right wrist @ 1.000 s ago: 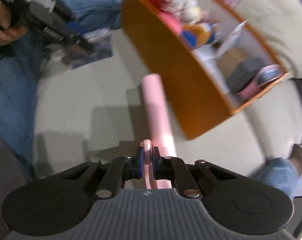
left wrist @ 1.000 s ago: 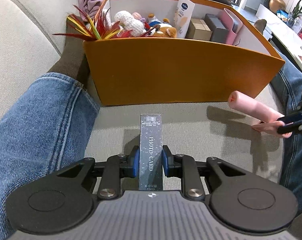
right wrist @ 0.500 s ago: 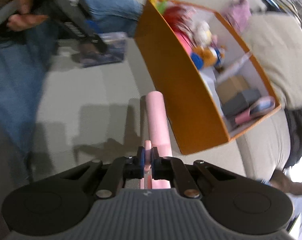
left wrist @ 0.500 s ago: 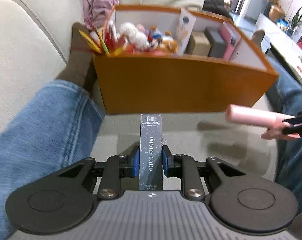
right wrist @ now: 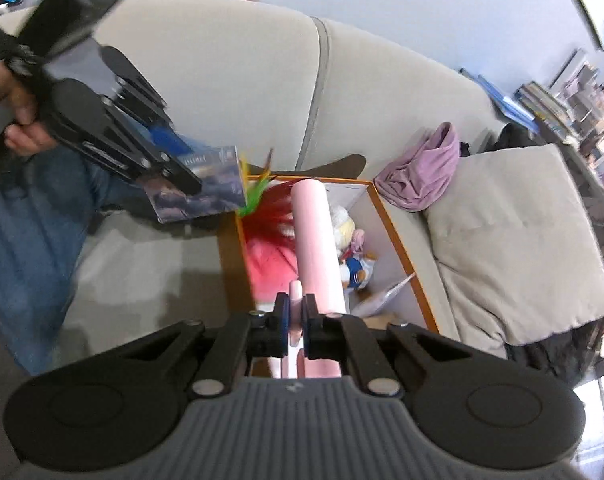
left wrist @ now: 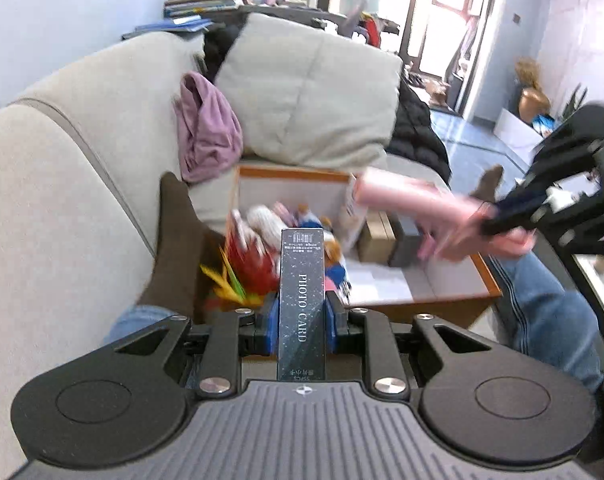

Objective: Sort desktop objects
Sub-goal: 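Carry the PHOTO CARD box and pink roller over the orange box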

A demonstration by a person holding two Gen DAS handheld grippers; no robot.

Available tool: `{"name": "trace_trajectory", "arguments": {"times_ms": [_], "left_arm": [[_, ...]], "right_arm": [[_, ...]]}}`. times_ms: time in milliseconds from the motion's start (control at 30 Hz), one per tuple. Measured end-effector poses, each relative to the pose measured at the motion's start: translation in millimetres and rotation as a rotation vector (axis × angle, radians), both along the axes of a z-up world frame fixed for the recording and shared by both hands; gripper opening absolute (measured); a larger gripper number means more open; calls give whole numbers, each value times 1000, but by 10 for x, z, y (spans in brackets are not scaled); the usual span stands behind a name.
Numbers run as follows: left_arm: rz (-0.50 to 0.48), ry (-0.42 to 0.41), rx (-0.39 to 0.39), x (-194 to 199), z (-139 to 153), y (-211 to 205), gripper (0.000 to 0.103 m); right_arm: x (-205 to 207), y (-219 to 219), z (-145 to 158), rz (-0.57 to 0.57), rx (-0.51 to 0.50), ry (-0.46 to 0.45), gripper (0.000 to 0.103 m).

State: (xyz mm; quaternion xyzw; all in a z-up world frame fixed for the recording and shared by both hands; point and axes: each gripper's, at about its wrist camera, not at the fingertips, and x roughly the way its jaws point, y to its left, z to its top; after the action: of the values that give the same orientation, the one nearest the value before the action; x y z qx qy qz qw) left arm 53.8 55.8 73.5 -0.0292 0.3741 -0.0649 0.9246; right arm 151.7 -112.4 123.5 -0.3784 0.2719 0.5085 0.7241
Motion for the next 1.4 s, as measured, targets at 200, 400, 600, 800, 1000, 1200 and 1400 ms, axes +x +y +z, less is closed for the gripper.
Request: {"name": "trace_trajectory", "arguments": {"times_ms": [200, 400, 600, 800, 1000, 1200, 1400], "left_arm": [[-4, 2, -19, 263, 20, 53, 26], [-21, 25, -17, 564, -75, 63, 26], [-77, 66, -28, 839, -214, -26, 26], [-112, 97, -18, 1002, -301, -112, 26], [-165, 117, -18, 1146, -346, -250, 26], [-209, 152, -27, 1273, -443, -391, 26], [-217, 183, -33, 1299, -506, -441, 26]], "right_arm": [[448, 264, -445, 94, -112, 148, 6], [722, 289, -741, 197, -197, 352, 6], [944, 345, -1055, 231, -206, 494, 6], [1087, 404, -1303, 248, -236, 574, 6], [1233, 376, -1439, 186, -255, 646, 8], [1195, 355, -1428, 168, -246, 601, 10], [1279, 367, -1483, 120, -236, 591, 14]]}}
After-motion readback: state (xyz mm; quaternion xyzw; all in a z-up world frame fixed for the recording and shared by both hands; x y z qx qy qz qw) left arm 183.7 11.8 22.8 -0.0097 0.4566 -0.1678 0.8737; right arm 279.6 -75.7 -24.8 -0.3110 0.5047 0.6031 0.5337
